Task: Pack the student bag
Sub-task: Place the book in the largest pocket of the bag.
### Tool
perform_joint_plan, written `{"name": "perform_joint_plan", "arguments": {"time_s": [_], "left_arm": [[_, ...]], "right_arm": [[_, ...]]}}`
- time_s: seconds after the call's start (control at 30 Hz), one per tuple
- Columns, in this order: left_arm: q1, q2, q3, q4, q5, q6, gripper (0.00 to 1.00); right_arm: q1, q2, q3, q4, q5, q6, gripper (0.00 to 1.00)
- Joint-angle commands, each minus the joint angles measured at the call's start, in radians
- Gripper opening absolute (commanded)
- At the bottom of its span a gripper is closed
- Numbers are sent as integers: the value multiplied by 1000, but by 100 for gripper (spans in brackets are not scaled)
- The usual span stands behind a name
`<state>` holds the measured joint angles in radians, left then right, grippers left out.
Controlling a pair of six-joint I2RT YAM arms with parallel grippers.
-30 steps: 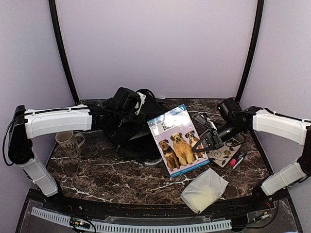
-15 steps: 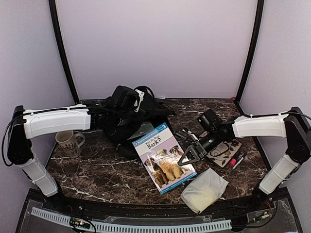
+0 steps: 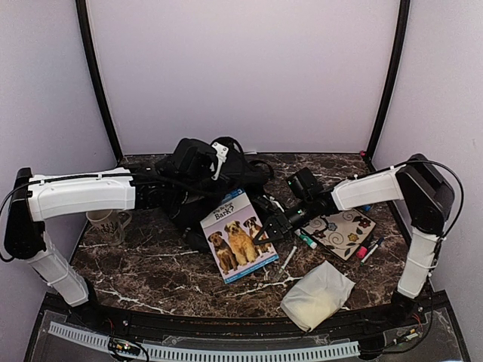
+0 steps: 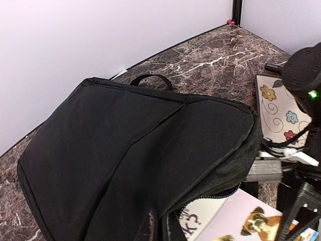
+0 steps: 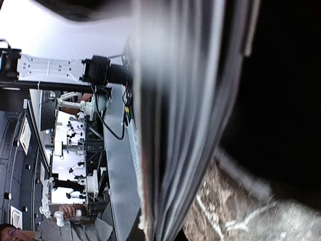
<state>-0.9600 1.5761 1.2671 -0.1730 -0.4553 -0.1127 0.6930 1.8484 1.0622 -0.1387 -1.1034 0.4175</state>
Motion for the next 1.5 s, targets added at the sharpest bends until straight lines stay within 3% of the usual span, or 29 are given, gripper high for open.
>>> {"name": "perform_joint_plan", "arguments": {"time_s": [0.0, 0.57, 0.8, 0.9, 1.3, 1.47], "left_arm": [[-25, -102, -14, 153, 10, 12, 0], [-52, -126, -67, 191, 40, 40, 0], [-53, -131, -78, 196, 34, 41, 0], [-52, -134, -90, 209, 26, 43, 0], [-53, -152, -113, 225, -4, 60, 0], [-54, -157, -136, 245, 0, 58, 0]], "right_arm": [[7, 80, 97, 65, 12, 131, 0], [-10, 324, 383, -86, 204, 153, 0], [-10, 316, 396, -164, 311, 86, 34], [-10, 262, 374, -177, 342, 77, 42], [-3, 14, 206, -261, 492, -103, 62], [2, -62, 156, -304, 578, -227, 66]]}}
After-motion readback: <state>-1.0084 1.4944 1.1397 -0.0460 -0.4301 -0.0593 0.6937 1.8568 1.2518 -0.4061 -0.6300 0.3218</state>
